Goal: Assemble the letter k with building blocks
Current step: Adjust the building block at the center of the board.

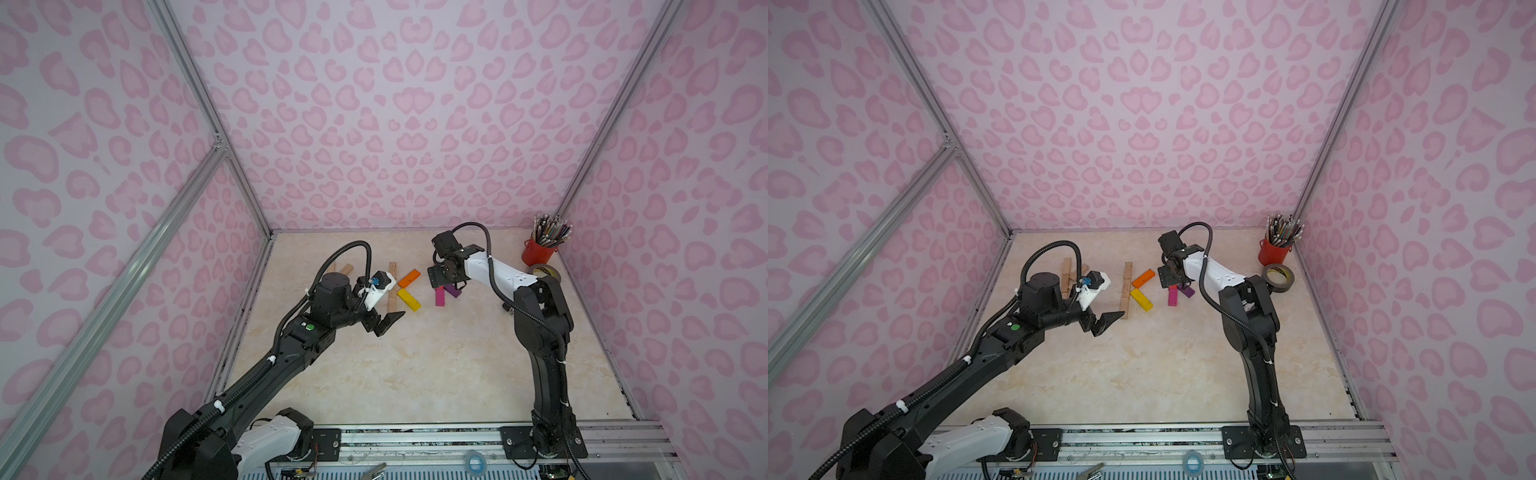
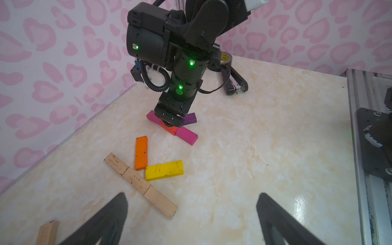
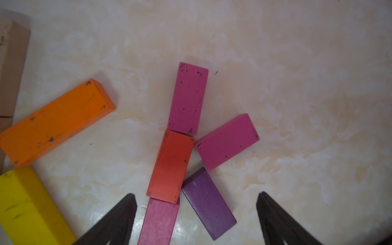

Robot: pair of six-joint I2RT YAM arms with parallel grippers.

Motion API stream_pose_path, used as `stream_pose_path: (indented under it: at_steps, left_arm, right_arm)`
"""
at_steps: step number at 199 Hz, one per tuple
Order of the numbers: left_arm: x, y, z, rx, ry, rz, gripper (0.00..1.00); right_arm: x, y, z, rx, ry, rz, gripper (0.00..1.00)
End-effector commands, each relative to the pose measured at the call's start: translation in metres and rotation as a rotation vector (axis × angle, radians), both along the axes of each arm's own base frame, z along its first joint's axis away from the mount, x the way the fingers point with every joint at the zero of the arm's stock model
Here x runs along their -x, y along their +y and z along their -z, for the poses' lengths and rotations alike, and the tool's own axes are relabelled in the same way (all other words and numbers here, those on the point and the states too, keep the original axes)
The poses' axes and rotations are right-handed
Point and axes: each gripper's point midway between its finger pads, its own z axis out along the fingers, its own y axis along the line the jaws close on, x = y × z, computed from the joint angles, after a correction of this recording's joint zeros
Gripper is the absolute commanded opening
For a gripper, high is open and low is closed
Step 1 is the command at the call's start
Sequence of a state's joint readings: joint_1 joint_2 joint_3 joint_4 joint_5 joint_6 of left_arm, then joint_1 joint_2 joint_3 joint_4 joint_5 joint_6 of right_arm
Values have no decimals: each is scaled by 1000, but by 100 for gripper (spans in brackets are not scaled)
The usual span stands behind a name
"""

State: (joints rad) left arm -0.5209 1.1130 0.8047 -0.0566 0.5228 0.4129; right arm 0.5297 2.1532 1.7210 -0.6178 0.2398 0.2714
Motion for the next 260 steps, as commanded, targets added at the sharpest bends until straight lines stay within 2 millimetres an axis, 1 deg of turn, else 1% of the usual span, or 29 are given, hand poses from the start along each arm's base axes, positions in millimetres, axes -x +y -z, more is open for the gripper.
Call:
stream_pose_path:
  at_steps: [1,16,40,78,102,188,260]
  left_arm:
    - [-2,-1,-8,15,-23,-1,97]
    - [-2,-1,-9,15,-24,-1,97]
    - [-2,-1,-8,15,-23,-1,97]
    - [-2,-1,-7,13,-20,-3,97]
    - [-2,-1,-8,14,-21,-3,97]
    - [-2,-1,-7,13,-18,-2,97]
    - [-2,-1,-6,12,-15,-1,97]
  right_arm:
    - [-1,-8,8,37,-2,69,89]
    - [-3,-10,11,42,-4,92,87]
    - [-5,-7,16,30,3,110,85]
    - [-5,0,23,0,21,114,85]
    - [-6,0,26,-3,26,125,86]
    - [-7,-4,29,10,22,142,83]
    - [-5,-4,33,12,32,140,83]
